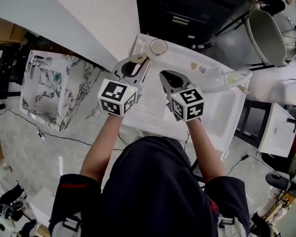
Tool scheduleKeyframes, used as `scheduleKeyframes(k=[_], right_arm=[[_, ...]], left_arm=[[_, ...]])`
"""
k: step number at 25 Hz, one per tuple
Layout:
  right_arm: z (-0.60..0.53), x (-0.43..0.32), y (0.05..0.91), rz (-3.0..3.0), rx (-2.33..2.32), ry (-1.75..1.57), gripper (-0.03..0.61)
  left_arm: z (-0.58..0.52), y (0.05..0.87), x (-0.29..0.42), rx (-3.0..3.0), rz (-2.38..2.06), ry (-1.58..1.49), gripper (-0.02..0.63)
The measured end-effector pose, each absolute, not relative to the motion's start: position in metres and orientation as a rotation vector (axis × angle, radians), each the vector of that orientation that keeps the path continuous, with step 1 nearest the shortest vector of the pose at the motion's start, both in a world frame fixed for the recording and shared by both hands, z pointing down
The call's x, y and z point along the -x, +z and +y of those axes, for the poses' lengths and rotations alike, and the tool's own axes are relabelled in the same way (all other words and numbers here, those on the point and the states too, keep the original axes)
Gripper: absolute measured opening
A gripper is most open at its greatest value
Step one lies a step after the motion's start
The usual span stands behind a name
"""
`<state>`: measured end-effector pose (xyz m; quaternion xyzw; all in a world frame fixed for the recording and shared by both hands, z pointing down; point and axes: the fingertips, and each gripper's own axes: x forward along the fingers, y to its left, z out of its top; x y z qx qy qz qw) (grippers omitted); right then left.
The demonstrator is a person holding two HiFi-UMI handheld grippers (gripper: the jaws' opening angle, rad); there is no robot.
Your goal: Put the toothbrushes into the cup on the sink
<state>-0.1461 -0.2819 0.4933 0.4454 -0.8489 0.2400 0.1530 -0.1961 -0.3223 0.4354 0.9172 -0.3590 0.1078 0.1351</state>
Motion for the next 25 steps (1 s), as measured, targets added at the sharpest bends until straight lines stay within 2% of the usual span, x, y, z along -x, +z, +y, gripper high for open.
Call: scheduleKeyframes(k=[25], right_arm=[[-0.302,0.130,0.509,-2.402,-1.337,0.776,0.046]], left_arm=[[-0.392,0.441,0.156,-2.744,-1.017,0.297,0.077]])
